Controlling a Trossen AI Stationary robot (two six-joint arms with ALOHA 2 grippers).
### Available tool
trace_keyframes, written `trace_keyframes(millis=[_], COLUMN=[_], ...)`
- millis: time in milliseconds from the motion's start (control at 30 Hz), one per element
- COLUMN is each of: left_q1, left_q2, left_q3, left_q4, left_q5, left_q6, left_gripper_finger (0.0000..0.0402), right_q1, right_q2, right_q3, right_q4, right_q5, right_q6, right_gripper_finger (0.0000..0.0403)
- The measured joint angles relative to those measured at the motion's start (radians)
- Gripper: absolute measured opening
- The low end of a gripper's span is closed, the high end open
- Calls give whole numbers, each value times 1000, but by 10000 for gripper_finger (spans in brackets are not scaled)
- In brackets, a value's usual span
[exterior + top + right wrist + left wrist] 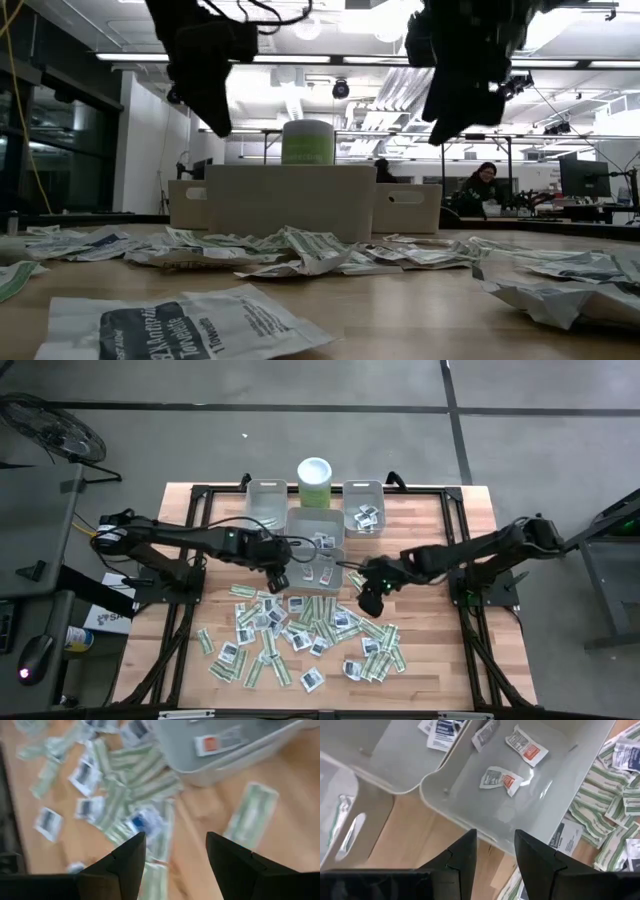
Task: Pick & Place First Aid Supplies
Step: Put the middle alcohol pad into the top center bin
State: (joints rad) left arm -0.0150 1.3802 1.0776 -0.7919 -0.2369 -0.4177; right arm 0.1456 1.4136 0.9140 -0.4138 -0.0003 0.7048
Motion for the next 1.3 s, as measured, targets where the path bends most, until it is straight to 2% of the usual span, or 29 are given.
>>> trace_keyframes(millis=[200,367,600,700,900,1300], left_q1=[1,1,1,1,1,1], left_q2=[-155,-303,-438,-465,-480,-480], left_q3=[-171,-315,-384,-387,-387,-387], left_q4=[110,221,245,241,222,173], left_q5=[-12,22,1,-7,-10,-1], left_q6=[-67,-141,-157,-158,-155,-129], left_gripper_finger=[131,131,131,131,131,131], right_q1=[37,60,60,61,60,135], right_q2=[2,5,84,146,252,401], right_q3=[-147,-239,-240,-182,-66,107], right_q4=[270,434,531,486,306,211], right_q5=[-9,4,-9,-60,-66,27], right_q6=[130,220,235,191,66,-372], right_gripper_finger=[201,201,201,201,201,162])
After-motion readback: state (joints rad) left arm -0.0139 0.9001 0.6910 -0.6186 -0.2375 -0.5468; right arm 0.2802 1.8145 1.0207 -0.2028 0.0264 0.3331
